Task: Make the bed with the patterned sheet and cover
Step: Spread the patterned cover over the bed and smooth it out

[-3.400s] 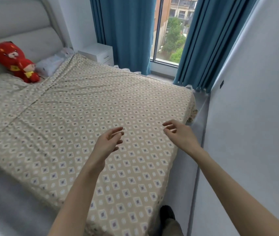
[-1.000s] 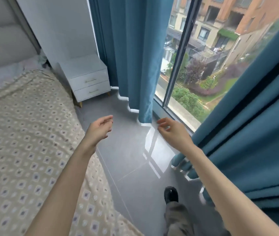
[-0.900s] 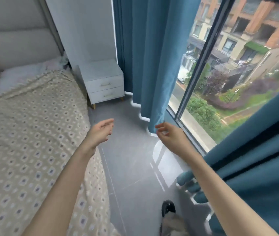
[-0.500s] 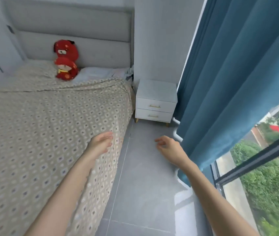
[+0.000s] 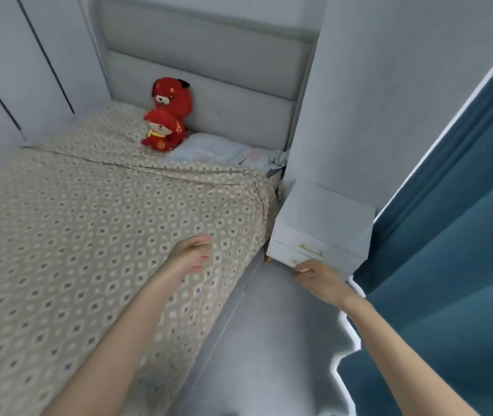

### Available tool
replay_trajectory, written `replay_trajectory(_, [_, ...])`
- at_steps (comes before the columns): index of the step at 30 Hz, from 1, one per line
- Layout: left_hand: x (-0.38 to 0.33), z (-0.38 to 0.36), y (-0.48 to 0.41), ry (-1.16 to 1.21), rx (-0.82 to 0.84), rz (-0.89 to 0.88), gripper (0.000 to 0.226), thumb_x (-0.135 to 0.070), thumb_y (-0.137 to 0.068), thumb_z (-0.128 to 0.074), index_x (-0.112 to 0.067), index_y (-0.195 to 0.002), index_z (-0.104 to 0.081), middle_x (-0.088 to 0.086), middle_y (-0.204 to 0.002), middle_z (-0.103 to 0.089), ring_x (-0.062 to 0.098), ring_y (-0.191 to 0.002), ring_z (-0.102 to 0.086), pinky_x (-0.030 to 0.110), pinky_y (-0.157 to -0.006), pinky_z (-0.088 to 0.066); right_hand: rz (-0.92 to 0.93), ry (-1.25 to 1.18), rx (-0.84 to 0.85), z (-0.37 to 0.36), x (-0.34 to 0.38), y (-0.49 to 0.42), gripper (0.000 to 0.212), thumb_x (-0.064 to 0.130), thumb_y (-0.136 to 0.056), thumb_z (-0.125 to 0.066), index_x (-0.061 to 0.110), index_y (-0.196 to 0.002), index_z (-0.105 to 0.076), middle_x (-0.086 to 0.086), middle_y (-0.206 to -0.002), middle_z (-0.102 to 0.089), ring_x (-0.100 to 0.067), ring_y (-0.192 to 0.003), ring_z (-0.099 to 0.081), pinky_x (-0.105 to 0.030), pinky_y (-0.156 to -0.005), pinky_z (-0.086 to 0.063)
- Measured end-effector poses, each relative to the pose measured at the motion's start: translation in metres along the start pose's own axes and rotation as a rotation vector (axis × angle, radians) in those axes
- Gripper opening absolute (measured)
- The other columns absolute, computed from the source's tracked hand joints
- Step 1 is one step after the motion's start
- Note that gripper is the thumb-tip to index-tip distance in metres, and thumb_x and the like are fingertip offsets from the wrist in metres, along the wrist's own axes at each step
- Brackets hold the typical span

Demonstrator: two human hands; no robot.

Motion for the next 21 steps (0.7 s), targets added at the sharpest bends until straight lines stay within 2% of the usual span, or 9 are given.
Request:
replay_trajectory(2, [-0.025,-0.016,-0.04,-0.002,-0.021,0.002,0.03,-0.016,-0.097,-0.049,-0.021,-0.126,-0.056,0.0,-0.127,-0.058,0.018,-0.106,-0.058,0.031,-0.091,-0.045,-0.013,-0.012,0.013,0.03,-0.003,-0.048,0.025,0.02,-0.093,-0.052,0.023,-0.118,-0.058,0.001,-0.118,-0.058,-0.012,-0.098,-0.054,-0.012,-0.067,-0.043])
replay_trajectory(5, [-0.054,-0.036,-0.094,0.009,-0.054,0.021,0.03,-0.021,-0.097,-0.05,-0.023,-0.126,-0.056,-0.001,-0.128,-0.058,0.017,-0.106,-0.059,0.032,-0.092,-0.045,0.0,0.013,0.041,0.064,-0.004,-0.122,0.023,0.021,-0.093,-0.052,0.024,-0.116,-0.057,0.0,-0.124,-0.057,-0.013,-0.103,-0.053,-0.019,-0.08,-0.042])
replay_trajectory(7, [-0.071,-0.053,-0.136,0.003,-0.077,0.009,0.031,-0.022,-0.097,-0.051,-0.021,-0.127,-0.055,0.0,-0.126,-0.058,0.019,-0.108,-0.058,0.033,-0.092,-0.045,0.017,0.049,0.077,0.082,-0.007,-0.18,0.02,0.021,-0.093,-0.051,0.029,-0.111,-0.056,0.002,-0.122,-0.058,-0.012,-0.1,-0.051,-0.021,-0.083,-0.04])
replay_trajectory(10, [-0.092,-0.073,-0.192,0.013,-0.119,0.015,0.033,-0.021,-0.098,-0.048,-0.019,-0.131,-0.053,0.002,-0.128,-0.057,0.021,-0.109,-0.057,0.033,-0.093,-0.045,0.027,0.084,0.125,0.11,-0.008,-0.257,0.028,0.021,-0.092,-0.046,0.027,-0.118,-0.056,0.005,-0.121,-0.055,-0.011,-0.097,-0.052,-0.018,-0.07,-0.039])
replay_trajectory(12, [-0.101,-0.082,-0.222,0.05,-0.165,0.063,0.033,-0.02,-0.098,-0.048,-0.018,-0.131,-0.052,0.003,-0.129,-0.057,0.02,-0.106,-0.058,0.032,-0.09,-0.044,0.043,0.13,0.168,0.124,-0.006,-0.3,0.029,0.022,-0.093,-0.047,0.025,-0.121,-0.056,0.002,-0.124,-0.056,-0.012,-0.099,-0.053,-0.017,-0.067,-0.04])
replay_trajectory(16, [-0.122,-0.1,-0.278,0.132,-0.235,0.143,0.033,-0.019,-0.098,-0.049,-0.018,-0.13,-0.054,0.003,-0.126,-0.059,0.022,-0.105,-0.059,0.033,-0.091,-0.043,0.086,0.194,0.217,0.15,0.012,-0.379,0.027,0.022,-0.096,-0.047,0.021,-0.121,-0.056,0.0,-0.125,-0.057,-0.016,-0.11,-0.054,-0.027,-0.09,-0.044])
replay_trajectory(19, [-0.135,-0.112,-0.325,0.18,-0.269,0.207,0.031,-0.018,-0.097,-0.05,-0.017,-0.128,-0.055,0.003,-0.12,-0.061,0.022,-0.103,-0.059,0.032,-0.09,-0.043,0.1,0.217,0.263,0.157,0.024,-0.443,0.025,0.021,-0.096,-0.046,0.02,-0.119,-0.057,-0.002,-0.123,-0.058,-0.016,-0.104,-0.054,-0.025,-0.085,-0.043])
replay_trajectory(21, [-0.139,-0.114,-0.349,0.194,-0.286,0.236,0.03,-0.019,-0.096,-0.053,-0.017,-0.126,-0.057,0.005,-0.12,-0.062,0.022,-0.103,-0.06,0.032,-0.089,-0.044,0.106,0.23,0.262,0.155,0.032,-0.473,0.023,0.021,-0.097,-0.045,0.02,-0.117,-0.057,-0.001,-0.121,-0.059,-0.018,-0.107,-0.055,-0.026,-0.085,-0.044])
Point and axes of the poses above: each hand's wrist, its own y-axis away from the middle knuckle, its own z-axis out of the back of the hand, x = y × z, the point moved 7 cm from there along -y, towards the middle knuckle
